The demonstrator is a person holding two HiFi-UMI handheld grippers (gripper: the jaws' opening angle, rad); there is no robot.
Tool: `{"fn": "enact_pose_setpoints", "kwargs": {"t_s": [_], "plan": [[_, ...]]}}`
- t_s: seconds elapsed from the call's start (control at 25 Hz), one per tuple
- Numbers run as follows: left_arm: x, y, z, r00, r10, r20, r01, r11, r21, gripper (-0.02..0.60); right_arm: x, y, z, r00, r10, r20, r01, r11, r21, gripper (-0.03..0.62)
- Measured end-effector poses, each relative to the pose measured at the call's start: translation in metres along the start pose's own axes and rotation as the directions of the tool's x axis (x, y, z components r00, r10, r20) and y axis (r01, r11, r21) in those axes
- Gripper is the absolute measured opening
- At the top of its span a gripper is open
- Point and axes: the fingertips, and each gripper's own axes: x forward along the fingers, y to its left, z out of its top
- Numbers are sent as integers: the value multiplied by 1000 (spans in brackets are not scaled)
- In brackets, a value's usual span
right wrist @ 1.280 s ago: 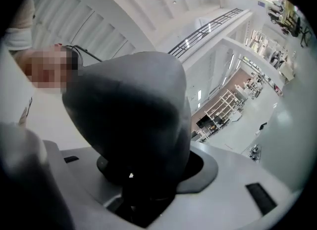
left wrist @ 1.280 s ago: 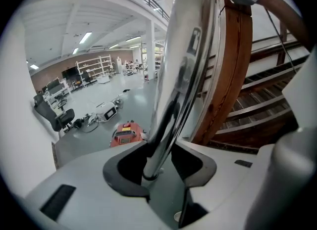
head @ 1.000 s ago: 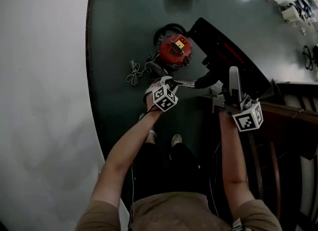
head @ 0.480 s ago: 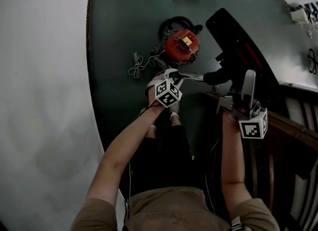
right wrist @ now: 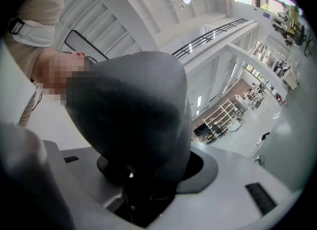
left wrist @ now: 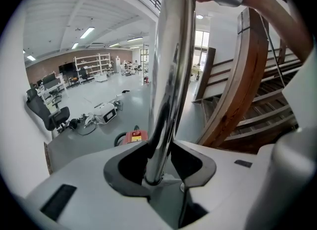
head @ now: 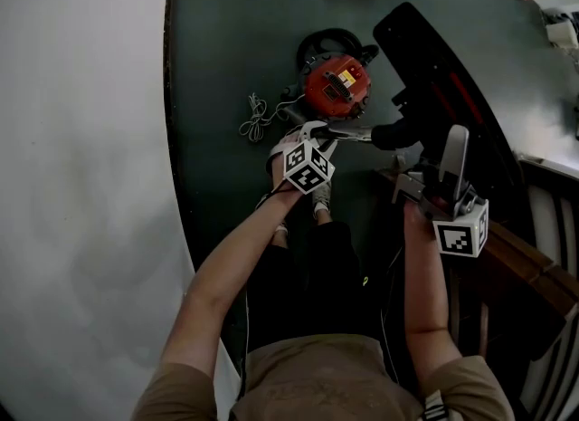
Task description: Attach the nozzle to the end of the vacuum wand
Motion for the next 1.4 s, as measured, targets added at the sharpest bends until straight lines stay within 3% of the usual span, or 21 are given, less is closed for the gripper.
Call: {"fn": "enact_pose_setpoints", "kwargs": {"t_s": [0.12,0.32,0.48,0.6,0.84,1.0,1.08,1.16,1.24,1.32,1.36,1.4], "plan": [[1,2,2,1000,3,20,-4,1000,6,155,-1,2,1,1000,-7,28,8,1000,-27,219],[30,34,34,1000,-18,5,18,1000,8,154,37,-53,8,998,-37,54,38,999,-13,218],[8,8,14,999,-18,41,16,998,55,153,11,-7,6,998,45,54,-43,999,-30,218],[8,-6,10,998,-36,43,31,994,104,153,2,4,5,996,77,50,-75,996,-44,218],[5,9,7,996,-35,87,34,999,15,155,-3,1,2,997,60,48,-59,998,-30,218],[2,4,17,995,-79,61,72,992,107,156,0,-3,0,998,64,28,-63,998,-16,218],[-15,-4,45,984,-123,129,98,978,184,156,0,-4,-1,998,47,39,-48,999,23,218],[-40,-11,87,960,-146,240,93,971,222,156,-1,-5,-1,998,33,50,-35,999,41,218],[-66,-11,130,927,-136,350,59,973,225,156,-1,-6,-1,999,28,23,-28,999,-17,218],[-83,-5,154,909,-117,399,31,976,216,149,2,-9,-6,999,24,-32,-27,997,-73,218],[-87,-1,158,908,-116,402,29,976,216,46,2,-11,-7,999,19,-44,-21,998,-51,218],[-87,3,160,908,-119,401,32,976,217,46,1,-14,-8,999,8,-41,-8,1000,-11,218]]}}
